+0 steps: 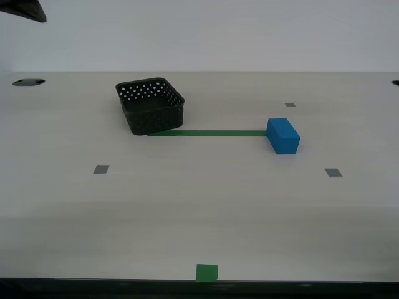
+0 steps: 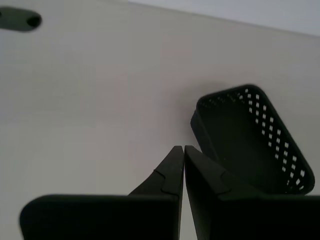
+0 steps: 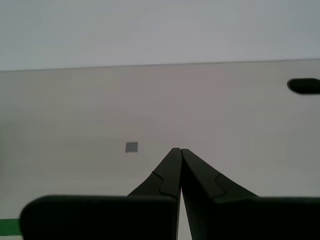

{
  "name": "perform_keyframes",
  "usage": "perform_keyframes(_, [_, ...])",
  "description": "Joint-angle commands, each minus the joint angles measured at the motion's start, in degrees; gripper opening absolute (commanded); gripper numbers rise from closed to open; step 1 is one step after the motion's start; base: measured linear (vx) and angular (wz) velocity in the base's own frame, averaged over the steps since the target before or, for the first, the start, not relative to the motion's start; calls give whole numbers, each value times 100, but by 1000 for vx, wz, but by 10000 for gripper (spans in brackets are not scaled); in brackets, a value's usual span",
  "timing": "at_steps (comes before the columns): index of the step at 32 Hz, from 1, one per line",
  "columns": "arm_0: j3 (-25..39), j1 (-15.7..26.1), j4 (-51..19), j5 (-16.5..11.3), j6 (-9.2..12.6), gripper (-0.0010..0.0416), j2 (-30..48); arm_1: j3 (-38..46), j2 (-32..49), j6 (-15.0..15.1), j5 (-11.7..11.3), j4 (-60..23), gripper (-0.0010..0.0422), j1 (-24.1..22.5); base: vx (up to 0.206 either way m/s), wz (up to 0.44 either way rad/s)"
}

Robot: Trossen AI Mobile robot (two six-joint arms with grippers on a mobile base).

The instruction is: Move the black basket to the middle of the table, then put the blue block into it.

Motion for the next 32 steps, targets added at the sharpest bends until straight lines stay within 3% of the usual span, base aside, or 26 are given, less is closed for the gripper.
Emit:
perform_keyframes(1, [-11, 37, -101, -20, 22, 0, 48, 188, 581, -111, 79, -15, 0, -162, 0, 0])
perform_keyframes(5, [-11, 90, -352, -28, 26, 0, 304, 717, 1611, -227, 455, -151, 0, -472, 0, 0])
perform_keyframes(7, [-9, 116, -424, -160, 28, 0, 404, 1115, 2059, -236, 719, -398, 0, -610, 0, 0])
perform_keyframes(9, [-9, 129, -428, -321, 33, 0, 494, 1644, 2518, -197, 785, -826, 0, -785, 0, 0])
perform_keyframes(13, [-9, 192, -407, -426, 61, 0, 531, 2704, 3423, -79, 501, -1512, 0, -988, 0, 0])
perform_keyframes(17, [-9, 203, -466, -428, 61, 0, 531, 3606, 4094, -96, 501, -2249, 12, -990, 0, 0])
perform_keyframes(21, [-11, 236, -540, -428, 59, 0, 531, 3904, 4262, -166, 407, -2319, 56, -990, 0, 0])
perform_keyframes(22, [-11, 236, -555, -431, 59, 0, 531, 3921, 4260, 20, 280, -2302, 72, -986, 0, 0])
perform_keyframes(24, [-9, 240, -570, -431, 59, 0, 531, 3919, 4258, 212, -190, -2315, 88, -984, 0, 0])
perform_keyframes(25, [-11, 240, -566, -431, 59, 0, 531, 3919, 4258, 164, -280, -2334, 93, -981, 0, 0])
perform_keyframes(26, [-11, 245, -566, -431, 59, 0, 531, 3908, 4258, -223, -332, -2400, 106, -975, 0, 0])
perform_keyframes(28, [-9, 245, -564, -431, 59, 0, 531, 3884, 4258, -592, -334, -2446, 126, -968, 0, 0])
perform_keyframes(32, [-11, 254, -564, -431, 59, 0, 531, 3884, 4258, -592, -334, -2387, 174, -975, 0, 0])
